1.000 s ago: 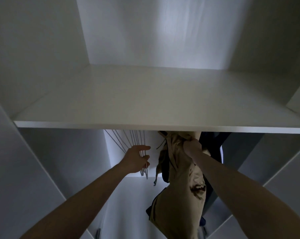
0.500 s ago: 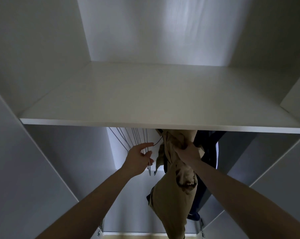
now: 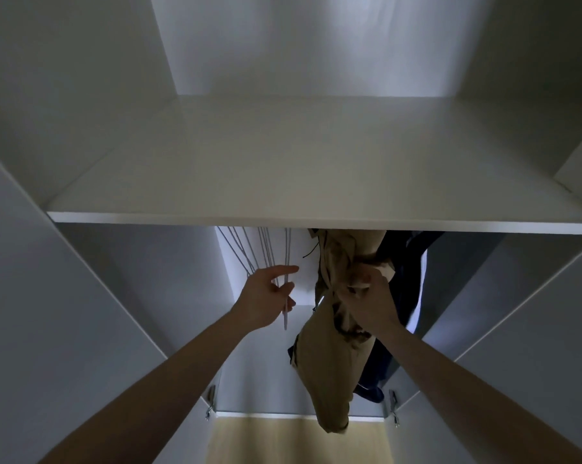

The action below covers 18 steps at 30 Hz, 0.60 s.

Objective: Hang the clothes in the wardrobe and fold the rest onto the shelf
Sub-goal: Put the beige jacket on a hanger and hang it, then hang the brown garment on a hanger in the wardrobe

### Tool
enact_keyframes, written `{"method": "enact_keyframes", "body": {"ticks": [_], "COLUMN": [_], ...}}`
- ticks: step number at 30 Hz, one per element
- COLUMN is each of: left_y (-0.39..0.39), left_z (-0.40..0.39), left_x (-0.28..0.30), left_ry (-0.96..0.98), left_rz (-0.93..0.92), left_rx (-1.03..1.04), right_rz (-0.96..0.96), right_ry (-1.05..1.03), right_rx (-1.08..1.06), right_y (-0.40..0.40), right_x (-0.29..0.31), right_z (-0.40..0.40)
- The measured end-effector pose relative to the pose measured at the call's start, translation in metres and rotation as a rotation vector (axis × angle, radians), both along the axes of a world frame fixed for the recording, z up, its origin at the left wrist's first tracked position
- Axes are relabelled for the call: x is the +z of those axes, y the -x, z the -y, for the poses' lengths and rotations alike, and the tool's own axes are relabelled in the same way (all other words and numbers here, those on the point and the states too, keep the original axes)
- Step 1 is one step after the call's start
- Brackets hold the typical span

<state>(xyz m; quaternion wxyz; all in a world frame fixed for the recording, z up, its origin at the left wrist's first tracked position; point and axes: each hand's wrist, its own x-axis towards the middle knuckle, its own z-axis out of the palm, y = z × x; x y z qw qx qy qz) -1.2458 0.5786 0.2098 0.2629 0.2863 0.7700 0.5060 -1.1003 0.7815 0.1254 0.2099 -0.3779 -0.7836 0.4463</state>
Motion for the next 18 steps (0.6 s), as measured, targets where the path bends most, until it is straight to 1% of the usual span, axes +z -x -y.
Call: {"method": "enact_keyframes", "body": {"ticks": [4, 6, 9, 11, 13, 15, 18], "left_y": [-0.022, -0.032, -0.043, -0.046, -0.041, -0.03, -0.019], "left_z": [0.021, 0.033, 0.051, 0.061, 0.066, 0.07, 0.074], "left_x": [-0.008, -0.012, -0.013, -0.019, -0.03, -0.043, -0.053], "left_ry": [0.047, 0.064, 0.071, 0.091, 0.142, 0.206, 0.295], "left_rz": [0.012, 0.021, -0.002, -0.035, -0.128, -0.244, -0.353], "left_rx": [-0.046, -0.08, -0.134, -0.163, -0.181, -0.249, -0.371], "right_rz": [-0.029, -0.014, 0.008, 0.02, 0.039, 0.095, 0.143], "right_ry": [-0.005, -0.04, 0.061, 0.174, 0.258, 0.257, 0.298], "right_rx": [-0.052, -0.065, -0.116, -0.152, -0.215, -0.274, -0.319], "right_y": [-0.025, -0.042, -0.066, -0.082, -0.096, -0.109, -0.131], "right_x": [0.002, 0.006, 0.007, 0.009, 0.009, 0.007, -0.001], "right_z": [0.027, 0.046, 0.074, 0.095, 0.12, 0.148, 0.185]}}
